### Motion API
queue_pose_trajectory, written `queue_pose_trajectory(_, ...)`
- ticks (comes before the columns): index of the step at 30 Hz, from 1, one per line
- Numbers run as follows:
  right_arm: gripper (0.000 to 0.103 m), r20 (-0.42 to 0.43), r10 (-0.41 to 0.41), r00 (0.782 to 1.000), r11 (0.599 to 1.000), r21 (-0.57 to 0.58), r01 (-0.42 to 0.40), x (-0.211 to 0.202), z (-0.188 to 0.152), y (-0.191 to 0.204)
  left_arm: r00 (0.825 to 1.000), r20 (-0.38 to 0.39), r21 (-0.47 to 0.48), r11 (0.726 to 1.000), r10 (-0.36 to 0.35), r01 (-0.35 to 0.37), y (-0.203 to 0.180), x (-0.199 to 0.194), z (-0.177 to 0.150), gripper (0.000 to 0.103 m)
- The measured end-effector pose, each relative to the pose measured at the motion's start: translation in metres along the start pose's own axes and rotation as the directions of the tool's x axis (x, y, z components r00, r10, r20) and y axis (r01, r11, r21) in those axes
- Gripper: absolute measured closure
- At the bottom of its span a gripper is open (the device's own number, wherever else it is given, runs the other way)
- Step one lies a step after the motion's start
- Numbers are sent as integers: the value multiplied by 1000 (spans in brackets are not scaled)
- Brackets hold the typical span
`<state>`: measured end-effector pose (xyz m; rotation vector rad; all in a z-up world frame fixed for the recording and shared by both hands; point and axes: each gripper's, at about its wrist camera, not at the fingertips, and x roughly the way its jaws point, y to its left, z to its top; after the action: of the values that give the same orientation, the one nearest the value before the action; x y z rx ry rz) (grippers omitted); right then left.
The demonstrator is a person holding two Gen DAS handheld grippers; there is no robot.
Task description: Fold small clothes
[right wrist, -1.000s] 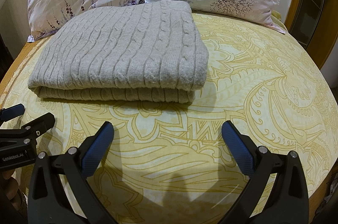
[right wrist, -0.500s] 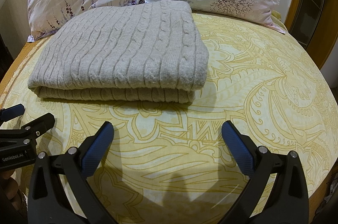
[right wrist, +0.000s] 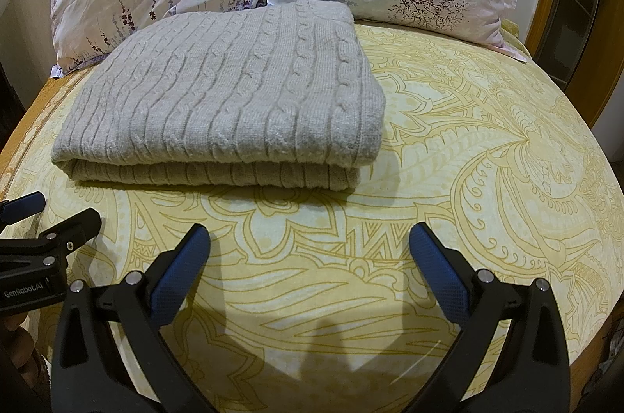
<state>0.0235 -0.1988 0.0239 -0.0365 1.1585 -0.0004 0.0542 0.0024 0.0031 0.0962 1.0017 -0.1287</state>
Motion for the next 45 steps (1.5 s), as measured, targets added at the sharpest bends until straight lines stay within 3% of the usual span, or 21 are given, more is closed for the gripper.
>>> queue_pose_trajectory(45,2,1,0,1000,1000,0,0,0,-1,0,1000,-10,-3,1000,1,-1,3,-1,-1,1)
